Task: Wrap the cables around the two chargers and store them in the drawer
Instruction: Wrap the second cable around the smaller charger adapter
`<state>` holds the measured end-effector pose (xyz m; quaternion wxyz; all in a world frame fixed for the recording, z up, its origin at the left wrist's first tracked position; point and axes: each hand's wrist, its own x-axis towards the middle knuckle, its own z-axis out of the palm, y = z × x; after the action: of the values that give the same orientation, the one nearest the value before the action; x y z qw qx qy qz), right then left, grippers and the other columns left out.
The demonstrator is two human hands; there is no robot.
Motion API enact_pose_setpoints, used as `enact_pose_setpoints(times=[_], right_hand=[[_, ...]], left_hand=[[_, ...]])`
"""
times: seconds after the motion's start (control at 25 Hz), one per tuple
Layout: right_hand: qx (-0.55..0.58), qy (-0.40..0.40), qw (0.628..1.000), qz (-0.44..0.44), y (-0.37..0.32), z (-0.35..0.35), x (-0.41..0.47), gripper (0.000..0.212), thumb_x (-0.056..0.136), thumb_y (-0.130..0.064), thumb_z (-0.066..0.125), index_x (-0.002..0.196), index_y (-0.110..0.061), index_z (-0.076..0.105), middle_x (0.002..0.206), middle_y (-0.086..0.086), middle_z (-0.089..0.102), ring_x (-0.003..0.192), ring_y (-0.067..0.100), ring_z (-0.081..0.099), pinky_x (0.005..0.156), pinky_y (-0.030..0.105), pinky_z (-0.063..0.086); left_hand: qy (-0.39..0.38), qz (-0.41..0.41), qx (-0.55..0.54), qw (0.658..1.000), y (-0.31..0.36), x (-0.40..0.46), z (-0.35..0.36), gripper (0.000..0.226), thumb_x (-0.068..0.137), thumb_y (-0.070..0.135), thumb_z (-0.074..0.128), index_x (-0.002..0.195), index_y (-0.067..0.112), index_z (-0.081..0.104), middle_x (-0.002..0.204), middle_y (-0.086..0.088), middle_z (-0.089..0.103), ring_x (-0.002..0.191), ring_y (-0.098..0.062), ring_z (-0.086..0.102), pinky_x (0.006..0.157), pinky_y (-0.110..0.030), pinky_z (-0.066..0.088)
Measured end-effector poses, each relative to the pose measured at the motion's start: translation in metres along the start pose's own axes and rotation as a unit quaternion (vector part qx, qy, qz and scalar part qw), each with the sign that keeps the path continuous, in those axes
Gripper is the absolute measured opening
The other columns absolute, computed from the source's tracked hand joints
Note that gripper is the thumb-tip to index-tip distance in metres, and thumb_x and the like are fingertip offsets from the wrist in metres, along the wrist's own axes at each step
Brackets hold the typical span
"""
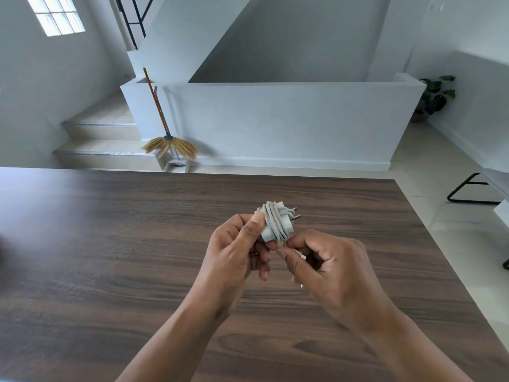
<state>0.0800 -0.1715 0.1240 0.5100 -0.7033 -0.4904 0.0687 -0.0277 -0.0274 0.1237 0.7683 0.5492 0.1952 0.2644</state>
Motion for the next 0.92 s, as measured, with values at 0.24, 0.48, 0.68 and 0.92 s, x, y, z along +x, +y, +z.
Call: enact_pose_setpoints(times=[0.24,0.48,0.68,0.92], right_hand=[[0.025,0.052,0.998,-0.037,-0.002,0.001,-0.001,0.008,0.085,-0.017,0.085,0.090,-0.019,0.079,0.078,-0.007,0.078,0.065,0.015,0.074,0.058,0.036,0.060],[0.094,0.024,0.994,-0.050,0.008,-0.002,0.005,0.015,0.084,-0.005,0.084,0.096,-0.013,0.079,0.090,-0.004,0.079,0.084,0.019,0.077,0.075,0.031,0.063],[0.174,0.082,0.980,-0.055,0.009,0.004,0.009,0.009,0.088,-0.008,0.077,0.096,-0.011,0.077,0.095,-0.001,0.075,0.090,0.026,0.074,0.079,0.043,0.062],[0.256,0.115,0.959,0.028,0.002,0.004,0.011,0.012,0.086,-0.006,0.078,0.090,-0.018,0.077,0.085,0.009,0.079,0.075,0.029,0.076,0.074,0.041,0.065]], left_hand=[[0.001,-0.021,-0.003,1.000,-0.001,-0.002,0.000,0.056,0.096,0.040,0.058,0.123,-0.009,0.063,0.094,-0.014,0.077,0.077,-0.023,0.067,0.062,-0.034,0.056],[0.019,-0.032,-0.083,0.996,0.005,-0.004,0.007,0.058,0.097,0.029,0.058,0.131,-0.018,0.054,0.114,-0.027,0.077,0.095,-0.030,0.076,0.077,-0.034,0.064],[0.024,-0.025,-0.089,0.995,0.006,-0.003,0.008,0.045,0.096,0.027,0.060,0.135,0.006,0.059,0.110,-0.016,0.080,0.083,-0.020,0.076,0.075,-0.033,0.065],[0.022,-0.005,-0.020,1.000,0.001,-0.001,0.004,0.042,0.092,0.033,0.065,0.122,0.004,0.073,0.114,-0.021,0.078,0.092,-0.025,0.075,0.081,-0.037,0.064]])
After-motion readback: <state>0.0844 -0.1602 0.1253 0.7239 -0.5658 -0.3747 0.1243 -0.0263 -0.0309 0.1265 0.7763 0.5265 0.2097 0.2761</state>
